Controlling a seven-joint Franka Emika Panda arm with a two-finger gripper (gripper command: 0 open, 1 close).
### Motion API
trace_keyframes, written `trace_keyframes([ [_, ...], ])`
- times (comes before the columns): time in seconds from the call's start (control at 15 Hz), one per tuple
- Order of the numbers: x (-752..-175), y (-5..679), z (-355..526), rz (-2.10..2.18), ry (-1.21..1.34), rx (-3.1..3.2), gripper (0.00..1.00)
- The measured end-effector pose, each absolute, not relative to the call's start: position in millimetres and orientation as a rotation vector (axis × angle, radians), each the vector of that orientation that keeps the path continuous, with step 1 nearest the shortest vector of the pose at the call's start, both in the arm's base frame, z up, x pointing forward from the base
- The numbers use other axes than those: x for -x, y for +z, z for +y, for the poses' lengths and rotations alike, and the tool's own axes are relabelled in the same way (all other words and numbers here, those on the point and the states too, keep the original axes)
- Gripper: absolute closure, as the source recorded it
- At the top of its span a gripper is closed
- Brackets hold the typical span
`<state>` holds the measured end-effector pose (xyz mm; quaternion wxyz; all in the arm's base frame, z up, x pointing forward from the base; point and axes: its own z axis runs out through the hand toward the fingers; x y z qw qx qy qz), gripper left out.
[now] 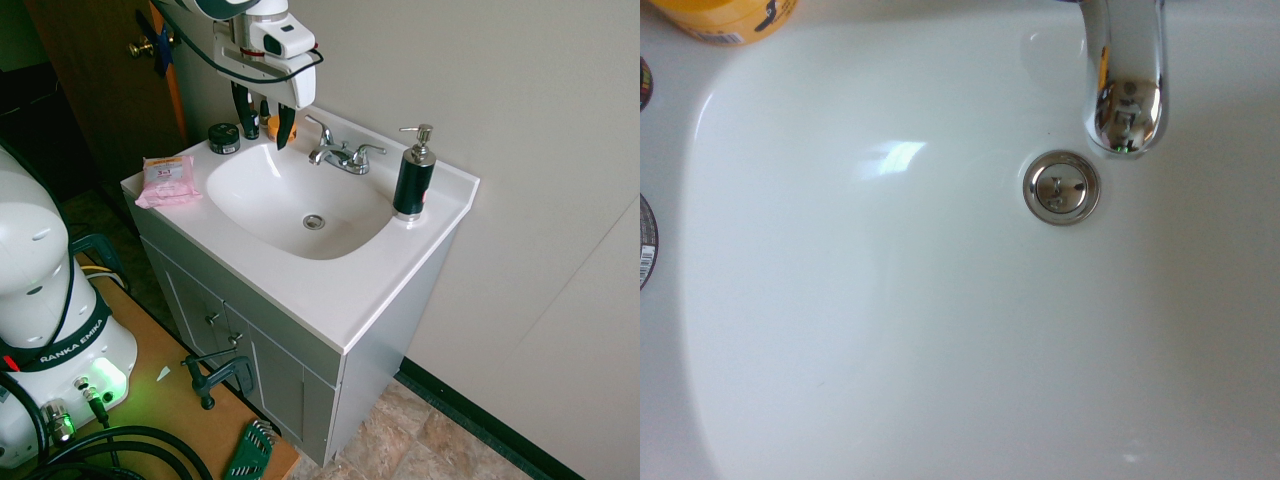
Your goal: Sanitize yourself
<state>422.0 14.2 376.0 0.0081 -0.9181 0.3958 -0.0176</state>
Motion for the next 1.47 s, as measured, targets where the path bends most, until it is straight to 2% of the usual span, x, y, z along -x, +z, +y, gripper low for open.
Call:
trace_keyframes([
  [0.33, -426, 381, 10, 1.260, -0.085, 2.852, 0.00],
  [0.6, -456, 433, -25, 1.328, -0.271, 2.803, 0.00],
  [0.67, -465, 446, -37, 1.351, -0.308, 2.784, 1.00],
  [0.93, -503, 476, -84, 1.448, -0.363, 2.727, 1.00],
  [1.47, -543, 479, -138, 1.561, -0.371, 2.675, 1.00],
])
